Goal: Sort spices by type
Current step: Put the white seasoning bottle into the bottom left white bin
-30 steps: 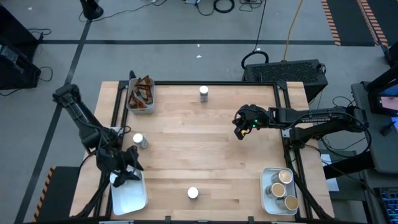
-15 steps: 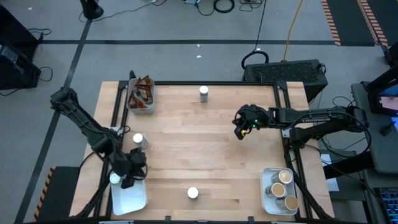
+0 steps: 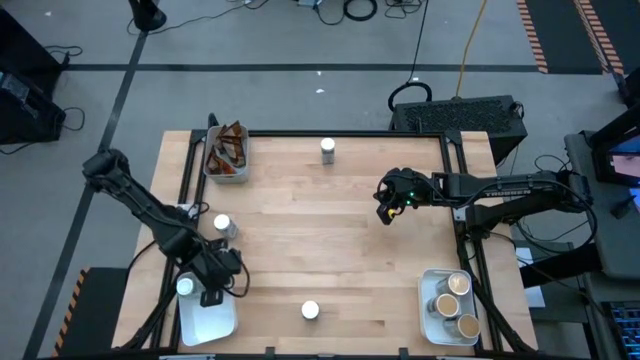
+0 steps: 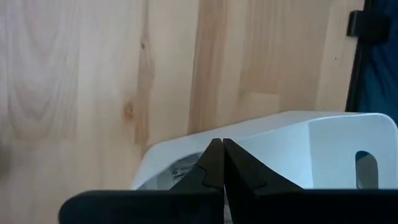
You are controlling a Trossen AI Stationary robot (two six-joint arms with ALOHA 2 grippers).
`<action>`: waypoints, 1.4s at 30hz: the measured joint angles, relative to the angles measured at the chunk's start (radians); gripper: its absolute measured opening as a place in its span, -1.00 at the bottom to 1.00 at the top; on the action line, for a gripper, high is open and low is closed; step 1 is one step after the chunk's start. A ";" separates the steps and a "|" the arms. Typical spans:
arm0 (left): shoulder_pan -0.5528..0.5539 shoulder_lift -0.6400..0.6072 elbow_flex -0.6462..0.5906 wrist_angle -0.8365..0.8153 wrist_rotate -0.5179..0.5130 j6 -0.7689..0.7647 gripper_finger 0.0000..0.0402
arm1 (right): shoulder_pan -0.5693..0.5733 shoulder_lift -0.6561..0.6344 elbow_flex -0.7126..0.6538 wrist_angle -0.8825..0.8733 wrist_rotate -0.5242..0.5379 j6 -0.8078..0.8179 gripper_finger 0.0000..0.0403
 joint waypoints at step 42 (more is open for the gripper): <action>0.079 -0.010 0.298 -0.513 -0.337 0.046 -0.99 | 0.000 0.000 0.000 0.000 0.000 -0.001 -1.00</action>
